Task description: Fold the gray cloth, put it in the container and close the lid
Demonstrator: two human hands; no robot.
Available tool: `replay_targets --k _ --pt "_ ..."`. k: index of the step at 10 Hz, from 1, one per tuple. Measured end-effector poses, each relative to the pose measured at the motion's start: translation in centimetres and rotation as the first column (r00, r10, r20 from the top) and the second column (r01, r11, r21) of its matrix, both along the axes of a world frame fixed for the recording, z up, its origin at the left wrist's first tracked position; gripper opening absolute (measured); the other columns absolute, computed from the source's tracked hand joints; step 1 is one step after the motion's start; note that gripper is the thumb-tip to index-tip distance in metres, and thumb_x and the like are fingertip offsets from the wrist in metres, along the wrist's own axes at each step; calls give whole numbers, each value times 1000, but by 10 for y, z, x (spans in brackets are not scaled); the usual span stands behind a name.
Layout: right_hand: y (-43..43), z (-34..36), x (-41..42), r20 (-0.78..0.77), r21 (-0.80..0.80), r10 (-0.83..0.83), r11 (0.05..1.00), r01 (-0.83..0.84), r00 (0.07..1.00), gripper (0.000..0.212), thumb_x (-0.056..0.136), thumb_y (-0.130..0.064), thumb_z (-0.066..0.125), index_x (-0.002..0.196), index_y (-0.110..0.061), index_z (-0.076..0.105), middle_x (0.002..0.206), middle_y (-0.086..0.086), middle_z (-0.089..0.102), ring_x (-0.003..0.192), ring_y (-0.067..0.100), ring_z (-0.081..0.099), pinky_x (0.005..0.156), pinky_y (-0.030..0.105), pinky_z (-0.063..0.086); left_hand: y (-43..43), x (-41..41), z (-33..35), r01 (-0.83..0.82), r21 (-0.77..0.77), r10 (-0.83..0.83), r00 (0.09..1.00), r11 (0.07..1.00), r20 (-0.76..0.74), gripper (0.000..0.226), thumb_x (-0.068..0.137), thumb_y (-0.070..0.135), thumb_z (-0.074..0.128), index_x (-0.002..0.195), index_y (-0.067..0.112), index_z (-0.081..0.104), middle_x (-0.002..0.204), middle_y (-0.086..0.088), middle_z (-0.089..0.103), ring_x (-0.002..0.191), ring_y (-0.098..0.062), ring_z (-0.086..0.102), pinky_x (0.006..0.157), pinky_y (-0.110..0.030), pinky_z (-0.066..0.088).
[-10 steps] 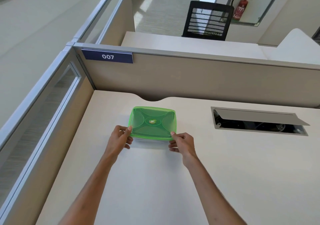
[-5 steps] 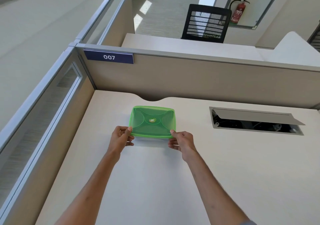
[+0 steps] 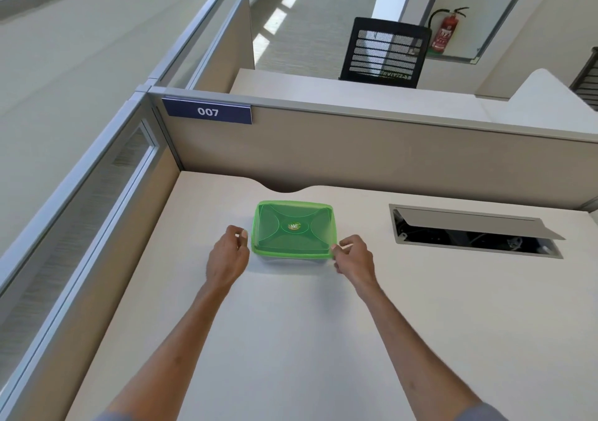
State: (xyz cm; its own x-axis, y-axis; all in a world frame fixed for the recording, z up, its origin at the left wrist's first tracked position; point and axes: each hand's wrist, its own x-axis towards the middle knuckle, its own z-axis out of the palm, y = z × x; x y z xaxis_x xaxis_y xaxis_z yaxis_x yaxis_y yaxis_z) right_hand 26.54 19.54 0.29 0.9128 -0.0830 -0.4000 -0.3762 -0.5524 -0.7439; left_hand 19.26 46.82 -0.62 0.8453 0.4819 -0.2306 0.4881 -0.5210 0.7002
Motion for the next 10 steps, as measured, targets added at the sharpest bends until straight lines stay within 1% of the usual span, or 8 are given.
replay_targets --k 1,2,3,4,6,7,9,10 --pt "7 -1 -10 287 -358 251 923 -139 924 43 103 -13 69 145 -16 58 140 6 65 128 29 64 97 46 59 -11 2 2 85 283 -112 990 955 81 47 117 36 42 162 21 45 167 -8 50 152 -35 47 111 -57 51" --pt "12 -3 -14 315 -540 513 789 -293 799 58 105 -13 63 162 -17 50 168 6 46 155 27 44 123 45 44 -23 5 -1 296 449 -344 939 843 28 58 118 40 38 174 24 30 184 -3 25 170 -29 23 131 -54 35" --pt "13 -2 -17 270 -616 625 697 -367 732 59 112 -24 52 169 -21 40 180 3 31 166 23 28 135 44 24 -34 9 -1 358 515 -400 916 779 -32 61 119 43 28 177 26 20 187 -1 12 175 -25 7 139 -52 20" --pt "10 0 -23 244 -641 652 664 -385 718 59 115 -30 43 173 -23 32 183 -1 23 169 20 21 138 47 17 -52 9 2 341 548 -382 923 764 -43 62 119 45 24 178 26 15 188 -1 4 175 -23 0 141 -52 12" --pt "0 6 -27 212 -635 648 660 -401 732 59 117 -33 38 174 -21 27 184 -2 20 169 18 18 138 48 13 -79 3 8 349 556 -378 923 754 -66 63 119 45 24 178 23 14 188 0 0 175 -23 0 141 -51 12" --pt "-6 10 -27 208 -632 660 654 -415 722 60 117 -33 37 174 -20 26 184 0 19 170 19 17 138 49 13 -86 0 8 377 564 -390 915 735 -104 64 119 46 21 178 24 9 188 0 -4 175 -22 -3 141 -50 11" --pt "-15 26 -25 262 -642 643 673 -367 720 62 117 -32 38 175 -19 22 185 0 14 171 20 13 138 51 9 -113 5 28 303 611 -394 919 731 16 66 120 44 27 178 22 7 188 0 -2 175 -24 3 141 -52 11" --pt "-22 35 -20 312 -689 637 663 -294 705 63 117 -33 35 176 -20 18 186 -1 9 172 19 10 139 52 8 -124 14 42 243 682 -395 916 690 73 67 119 45 28 178 21 5 188 -1 0 175 -22 6 140 -52 15"
